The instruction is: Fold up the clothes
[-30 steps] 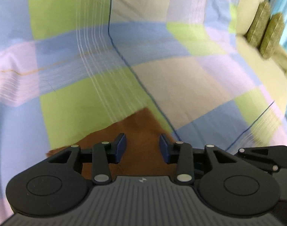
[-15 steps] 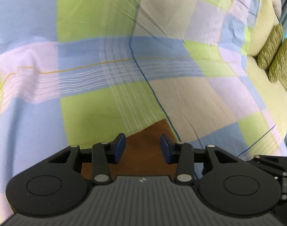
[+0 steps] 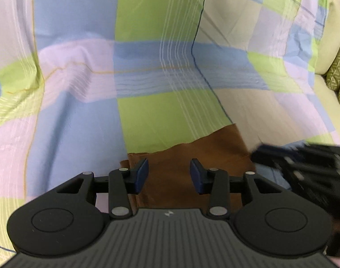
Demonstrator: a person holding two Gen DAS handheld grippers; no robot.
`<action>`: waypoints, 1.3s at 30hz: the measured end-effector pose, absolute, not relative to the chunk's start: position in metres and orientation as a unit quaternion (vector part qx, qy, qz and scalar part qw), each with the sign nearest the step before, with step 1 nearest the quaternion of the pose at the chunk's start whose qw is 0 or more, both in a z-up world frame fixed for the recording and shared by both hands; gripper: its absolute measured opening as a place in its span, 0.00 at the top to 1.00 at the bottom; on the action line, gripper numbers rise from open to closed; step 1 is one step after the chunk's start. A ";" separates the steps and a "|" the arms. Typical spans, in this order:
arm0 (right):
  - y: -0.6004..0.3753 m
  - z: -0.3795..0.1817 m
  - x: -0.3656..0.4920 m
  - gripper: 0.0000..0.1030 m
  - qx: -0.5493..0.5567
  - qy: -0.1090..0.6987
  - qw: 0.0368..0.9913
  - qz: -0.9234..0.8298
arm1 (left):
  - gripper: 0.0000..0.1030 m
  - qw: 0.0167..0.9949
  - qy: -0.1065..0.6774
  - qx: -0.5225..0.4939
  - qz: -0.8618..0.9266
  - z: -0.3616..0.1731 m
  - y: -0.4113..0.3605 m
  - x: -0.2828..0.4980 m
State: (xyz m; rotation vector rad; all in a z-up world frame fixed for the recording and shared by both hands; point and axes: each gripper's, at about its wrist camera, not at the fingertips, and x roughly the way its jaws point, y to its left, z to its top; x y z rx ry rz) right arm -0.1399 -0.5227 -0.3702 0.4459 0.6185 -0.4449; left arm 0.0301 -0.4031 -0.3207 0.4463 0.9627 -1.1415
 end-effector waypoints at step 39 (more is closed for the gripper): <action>-0.365 -0.390 -0.091 0.89 -0.264 0.329 0.906 -0.030 | 0.31 0.531 0.769 -0.159 -0.319 -0.388 -0.348 0.137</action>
